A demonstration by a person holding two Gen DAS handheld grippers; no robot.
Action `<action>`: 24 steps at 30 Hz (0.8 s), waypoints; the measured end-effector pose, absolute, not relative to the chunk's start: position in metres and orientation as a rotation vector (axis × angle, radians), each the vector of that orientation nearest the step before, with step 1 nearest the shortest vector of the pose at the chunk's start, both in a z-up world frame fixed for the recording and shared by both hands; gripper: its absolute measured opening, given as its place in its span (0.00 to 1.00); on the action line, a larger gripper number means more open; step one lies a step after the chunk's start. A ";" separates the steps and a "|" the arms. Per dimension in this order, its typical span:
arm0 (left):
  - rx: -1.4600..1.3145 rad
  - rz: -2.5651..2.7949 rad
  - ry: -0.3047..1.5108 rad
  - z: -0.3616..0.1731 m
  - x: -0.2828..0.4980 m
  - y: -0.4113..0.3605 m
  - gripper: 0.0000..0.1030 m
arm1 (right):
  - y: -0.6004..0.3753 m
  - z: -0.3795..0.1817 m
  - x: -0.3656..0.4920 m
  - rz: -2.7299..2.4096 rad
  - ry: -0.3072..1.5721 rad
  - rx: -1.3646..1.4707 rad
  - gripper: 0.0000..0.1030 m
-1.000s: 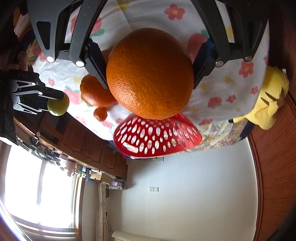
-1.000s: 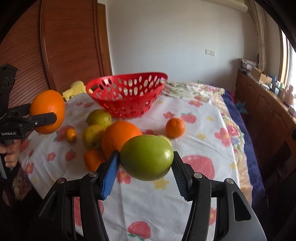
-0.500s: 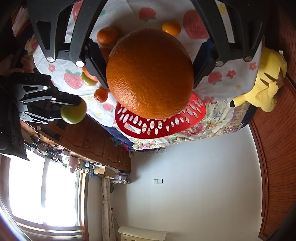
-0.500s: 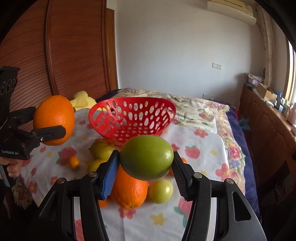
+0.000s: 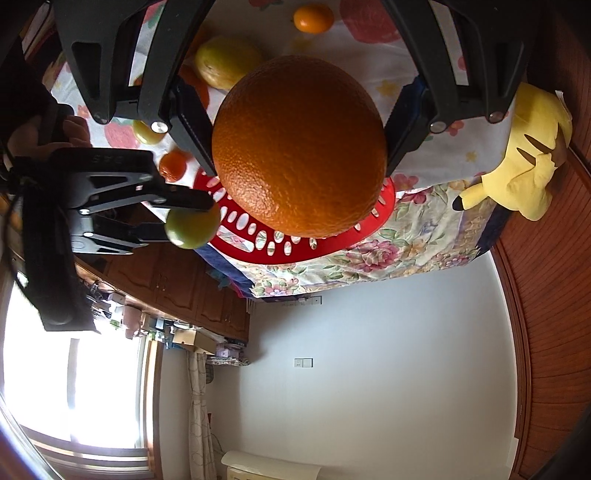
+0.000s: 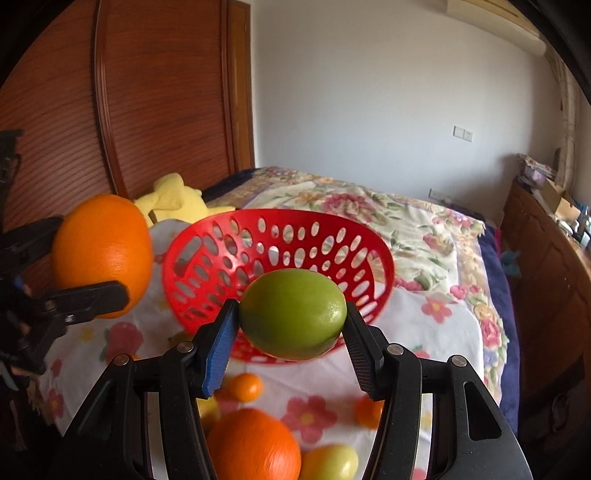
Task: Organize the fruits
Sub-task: 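Open the right tool over the red basket while the left tool carries the orange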
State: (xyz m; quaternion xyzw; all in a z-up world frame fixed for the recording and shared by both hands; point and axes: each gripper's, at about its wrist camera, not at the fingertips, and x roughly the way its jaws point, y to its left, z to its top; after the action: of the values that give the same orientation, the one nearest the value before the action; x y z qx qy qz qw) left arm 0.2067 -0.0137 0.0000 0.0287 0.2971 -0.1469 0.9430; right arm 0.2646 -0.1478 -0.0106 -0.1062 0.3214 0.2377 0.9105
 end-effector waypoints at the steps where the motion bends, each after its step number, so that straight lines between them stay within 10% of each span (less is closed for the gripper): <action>1: 0.058 -0.298 0.608 0.000 0.208 -0.014 0.80 | -0.146 -0.013 0.271 0.495 0.673 -0.224 0.56; 24: 0.090 -0.299 0.674 -0.022 0.261 -0.020 0.80 | -0.124 -0.046 0.311 0.567 0.776 -0.275 0.56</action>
State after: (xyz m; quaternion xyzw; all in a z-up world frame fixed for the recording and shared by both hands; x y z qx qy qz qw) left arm 0.2606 -0.0200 -0.0218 0.0440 0.3293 -0.1460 0.9318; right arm 0.3108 -0.1242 -0.0459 -0.1319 0.3719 0.2716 0.8778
